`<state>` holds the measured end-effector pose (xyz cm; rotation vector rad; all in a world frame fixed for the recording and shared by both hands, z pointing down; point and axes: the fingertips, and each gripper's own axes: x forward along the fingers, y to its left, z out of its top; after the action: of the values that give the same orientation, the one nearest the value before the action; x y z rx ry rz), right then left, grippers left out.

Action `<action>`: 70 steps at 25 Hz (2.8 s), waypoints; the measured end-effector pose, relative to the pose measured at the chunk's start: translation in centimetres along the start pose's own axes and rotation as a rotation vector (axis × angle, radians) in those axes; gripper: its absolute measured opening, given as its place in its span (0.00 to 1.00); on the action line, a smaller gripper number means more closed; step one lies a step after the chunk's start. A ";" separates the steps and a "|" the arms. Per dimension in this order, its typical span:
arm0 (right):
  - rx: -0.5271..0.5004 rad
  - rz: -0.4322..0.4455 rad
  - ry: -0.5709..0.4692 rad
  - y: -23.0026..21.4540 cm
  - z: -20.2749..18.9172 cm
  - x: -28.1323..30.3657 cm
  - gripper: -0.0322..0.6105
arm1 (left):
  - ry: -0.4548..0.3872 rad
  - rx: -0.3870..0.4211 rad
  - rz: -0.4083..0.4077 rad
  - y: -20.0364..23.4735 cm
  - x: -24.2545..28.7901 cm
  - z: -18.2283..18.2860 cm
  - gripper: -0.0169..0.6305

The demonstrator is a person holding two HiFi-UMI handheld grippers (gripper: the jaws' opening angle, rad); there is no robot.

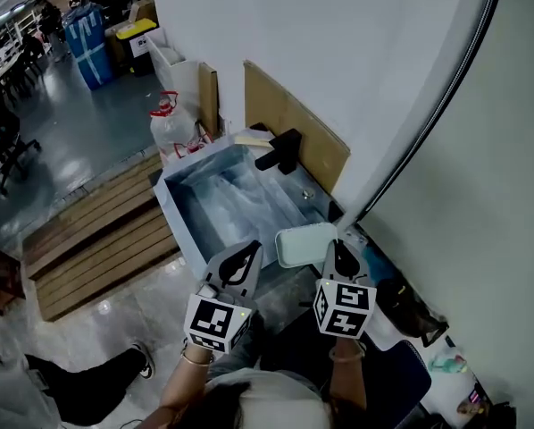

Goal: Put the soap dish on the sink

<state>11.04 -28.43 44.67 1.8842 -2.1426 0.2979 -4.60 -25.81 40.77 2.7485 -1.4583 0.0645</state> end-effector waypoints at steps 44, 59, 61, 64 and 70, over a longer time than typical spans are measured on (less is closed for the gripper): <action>-0.045 -0.080 0.218 -5.8 -7.6 19.5 0.10 | 0.116 -0.029 -0.214 4.9 14.3 -5.7 0.05; -0.086 -0.091 0.249 -7.9 -11.2 23.4 0.10 | 0.171 -0.043 -0.218 5.8 15.8 -8.0 0.05; -0.089 -0.086 0.244 -8.0 -11.5 23.7 0.10 | 0.178 -0.047 -0.214 5.8 15.8 -8.3 0.05; -0.059 -0.083 0.243 -8.2 -12.0 24.2 0.10 | 0.183 -0.046 -0.212 5.9 15.9 -8.5 0.05; 0.017 -0.080 0.257 -8.8 -13.4 24.6 0.10 | 0.192 -0.039 -0.203 6.1 15.9 -9.0 0.05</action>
<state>17.81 -48.19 65.33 1.8237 -1.8971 0.5126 -0.97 -41.94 50.63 2.7518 -1.1178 0.2830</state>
